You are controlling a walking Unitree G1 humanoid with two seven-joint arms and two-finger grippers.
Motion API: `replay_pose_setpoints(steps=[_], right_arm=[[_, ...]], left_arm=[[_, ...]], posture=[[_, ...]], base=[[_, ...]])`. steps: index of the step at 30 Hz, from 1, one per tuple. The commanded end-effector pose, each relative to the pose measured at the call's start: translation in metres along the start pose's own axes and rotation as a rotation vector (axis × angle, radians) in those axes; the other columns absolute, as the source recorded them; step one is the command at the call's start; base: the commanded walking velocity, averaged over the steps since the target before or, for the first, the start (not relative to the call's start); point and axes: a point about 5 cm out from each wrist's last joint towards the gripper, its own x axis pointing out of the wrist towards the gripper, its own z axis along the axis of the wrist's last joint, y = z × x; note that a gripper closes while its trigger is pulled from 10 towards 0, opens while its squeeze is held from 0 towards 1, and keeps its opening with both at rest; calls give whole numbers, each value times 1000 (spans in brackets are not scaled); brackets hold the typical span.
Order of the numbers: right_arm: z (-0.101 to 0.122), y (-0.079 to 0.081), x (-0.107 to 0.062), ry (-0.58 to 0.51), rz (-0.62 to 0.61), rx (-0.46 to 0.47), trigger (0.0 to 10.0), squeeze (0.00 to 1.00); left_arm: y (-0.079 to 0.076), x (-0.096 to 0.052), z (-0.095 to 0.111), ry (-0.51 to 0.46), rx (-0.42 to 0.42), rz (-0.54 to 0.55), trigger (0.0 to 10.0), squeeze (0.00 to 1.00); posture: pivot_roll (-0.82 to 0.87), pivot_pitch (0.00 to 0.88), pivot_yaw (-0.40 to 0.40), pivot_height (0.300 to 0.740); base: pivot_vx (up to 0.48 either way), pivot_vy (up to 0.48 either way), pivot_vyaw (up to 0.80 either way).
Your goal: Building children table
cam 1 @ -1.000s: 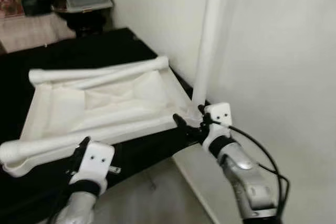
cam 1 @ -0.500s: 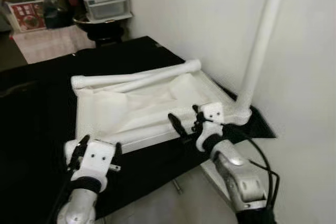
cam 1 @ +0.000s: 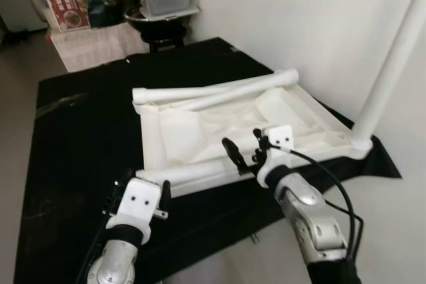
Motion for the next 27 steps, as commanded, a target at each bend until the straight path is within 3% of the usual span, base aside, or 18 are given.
replay_pose_setpoints(steps=[1, 8, 27], right_arm=[[0, 5, 3, -4, 22, -2, 10000, 0], [1, 9, 4, -13, 37, 18, 10000, 0], [0, 8, 4, 3, 58, 41, 10000, 0]], left_arm=[[2, 0, -2, 5, -4, -21, 10000, 0], [5, 2, -4, 20, 9, -6, 10000, 0], [4, 6, -2, 9, -21, -5, 10000, 0]], posture=[[-98, 78, 57, 740], [-79, 81, 52, 740], [-97, 97, 58, 740]], base=[[0, 0, 0], [0, -369, 0], [0, 0, 0]])
